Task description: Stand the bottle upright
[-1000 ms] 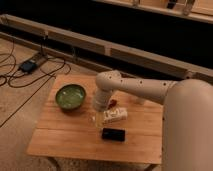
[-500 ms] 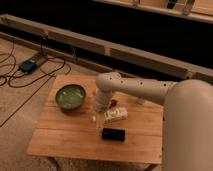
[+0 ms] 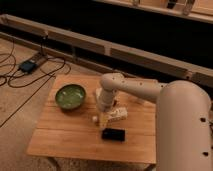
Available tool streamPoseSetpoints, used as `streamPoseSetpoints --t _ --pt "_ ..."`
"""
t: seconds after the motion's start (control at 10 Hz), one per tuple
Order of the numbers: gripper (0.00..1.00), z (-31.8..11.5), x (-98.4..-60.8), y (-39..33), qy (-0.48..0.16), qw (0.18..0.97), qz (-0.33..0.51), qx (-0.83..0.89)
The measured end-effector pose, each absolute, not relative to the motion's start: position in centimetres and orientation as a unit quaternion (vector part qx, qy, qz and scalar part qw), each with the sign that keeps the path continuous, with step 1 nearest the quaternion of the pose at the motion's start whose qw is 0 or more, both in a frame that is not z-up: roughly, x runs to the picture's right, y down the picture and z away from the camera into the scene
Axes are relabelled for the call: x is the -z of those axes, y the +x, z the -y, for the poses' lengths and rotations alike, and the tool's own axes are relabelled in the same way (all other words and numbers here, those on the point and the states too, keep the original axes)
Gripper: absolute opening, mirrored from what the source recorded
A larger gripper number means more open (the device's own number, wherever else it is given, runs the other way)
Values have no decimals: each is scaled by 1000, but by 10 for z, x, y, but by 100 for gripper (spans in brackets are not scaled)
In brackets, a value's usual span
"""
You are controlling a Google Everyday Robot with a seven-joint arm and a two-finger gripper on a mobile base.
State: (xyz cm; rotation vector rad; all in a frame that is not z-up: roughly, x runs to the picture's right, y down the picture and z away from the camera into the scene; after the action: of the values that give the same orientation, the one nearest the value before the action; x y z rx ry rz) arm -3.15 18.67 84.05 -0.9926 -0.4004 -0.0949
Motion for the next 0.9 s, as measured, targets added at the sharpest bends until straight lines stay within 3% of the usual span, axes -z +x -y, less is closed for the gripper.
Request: streamPoseSetpoints --t 0.6,0.8,0.9 --pt "19 -191 -845 -29 -475 857 189 63" --pt "2 -188 -833 -33 -468 860 193 69" --pt "0 -184 -822 -38 -462 861 199 73"
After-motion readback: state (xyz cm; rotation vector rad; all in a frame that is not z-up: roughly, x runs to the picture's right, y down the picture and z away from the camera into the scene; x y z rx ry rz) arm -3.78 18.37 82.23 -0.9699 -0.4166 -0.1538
